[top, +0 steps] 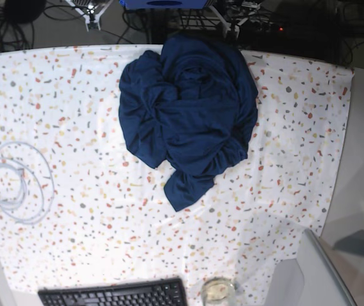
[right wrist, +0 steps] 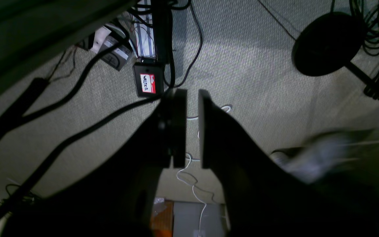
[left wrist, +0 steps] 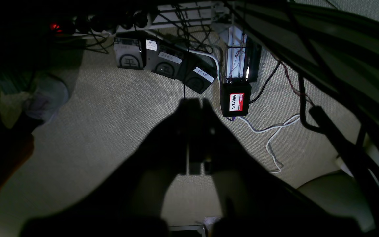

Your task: Layout the t-shirt on the table in an organized manner, then fold the t-shirt properly

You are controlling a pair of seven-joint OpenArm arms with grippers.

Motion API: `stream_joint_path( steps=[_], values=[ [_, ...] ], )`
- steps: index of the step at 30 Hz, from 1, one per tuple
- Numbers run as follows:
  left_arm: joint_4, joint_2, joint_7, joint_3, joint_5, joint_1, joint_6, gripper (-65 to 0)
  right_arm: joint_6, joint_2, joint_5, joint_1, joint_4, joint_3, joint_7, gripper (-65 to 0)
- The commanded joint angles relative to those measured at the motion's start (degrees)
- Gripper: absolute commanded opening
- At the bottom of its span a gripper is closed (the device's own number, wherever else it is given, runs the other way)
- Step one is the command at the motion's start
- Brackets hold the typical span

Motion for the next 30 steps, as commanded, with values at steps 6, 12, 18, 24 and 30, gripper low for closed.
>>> stream_joint_path(
  steps=[6, 12, 18, 24, 30],
  values=[
    [-0.1, -0.2, 0.0, 0.6, -0.2, 0.5, 0.2, -31.6, -0.5, 0.1, 0.0, -0.4, 0.0, 0.1, 0.0, -65.0],
    [-0.1, -0.2, 0.0, -0.1, -0.2, 0.5, 0.2, -65.0, -0.5, 0.1, 0.1, -0.6, 0.0, 0.2, 0.0, -65.0],
    [-0.1, -0.7, 0.0, 0.5, -0.2, 0.5, 0.2, -65.0, -0.5, 0.1, 0.1, -1.5, 0.3, 0.1, 0.3, -65.0],
    [0.0, -0.9, 0.0, -0.1, -0.2, 0.5, 0.2, -65.0, -0.5, 0.2, -0.1, -2.2, 0.3, 0.0, 0.0, -65.0],
    [0.5, -0.9, -0.1, -0.1, -0.2, 1.3, 0.2, -65.0, -0.5, 0.4, -0.1, -2.2, 0.1, 0.0, 0.0, -65.0]
  ],
)
